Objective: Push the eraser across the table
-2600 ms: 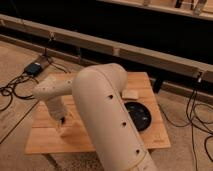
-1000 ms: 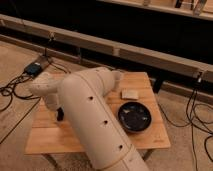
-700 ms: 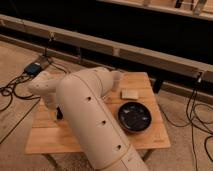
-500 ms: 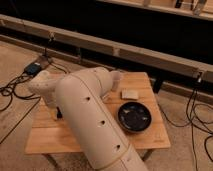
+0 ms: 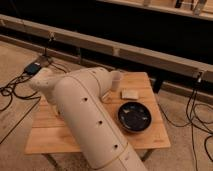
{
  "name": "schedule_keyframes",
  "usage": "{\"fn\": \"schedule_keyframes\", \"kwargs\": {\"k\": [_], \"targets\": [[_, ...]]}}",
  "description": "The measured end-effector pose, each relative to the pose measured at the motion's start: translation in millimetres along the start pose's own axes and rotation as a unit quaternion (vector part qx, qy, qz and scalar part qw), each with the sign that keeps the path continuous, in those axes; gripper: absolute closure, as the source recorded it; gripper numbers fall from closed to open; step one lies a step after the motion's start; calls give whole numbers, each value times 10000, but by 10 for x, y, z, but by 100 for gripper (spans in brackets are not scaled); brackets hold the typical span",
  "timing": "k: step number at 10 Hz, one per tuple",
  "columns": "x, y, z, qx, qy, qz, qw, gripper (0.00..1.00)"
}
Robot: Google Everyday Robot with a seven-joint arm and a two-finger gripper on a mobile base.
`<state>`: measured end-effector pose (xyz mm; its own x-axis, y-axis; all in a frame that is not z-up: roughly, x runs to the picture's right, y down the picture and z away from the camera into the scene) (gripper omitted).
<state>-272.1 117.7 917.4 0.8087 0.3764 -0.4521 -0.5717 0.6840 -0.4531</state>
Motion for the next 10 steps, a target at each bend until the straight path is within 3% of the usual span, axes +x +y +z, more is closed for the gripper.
{"fn": "schedule_keyframes", "kwargs": {"k": [5,10], "targets": [[-170,-226,1,194,-103,40,9998,35],[-433,-517,-32,539,-258,52,9982,35]]}}
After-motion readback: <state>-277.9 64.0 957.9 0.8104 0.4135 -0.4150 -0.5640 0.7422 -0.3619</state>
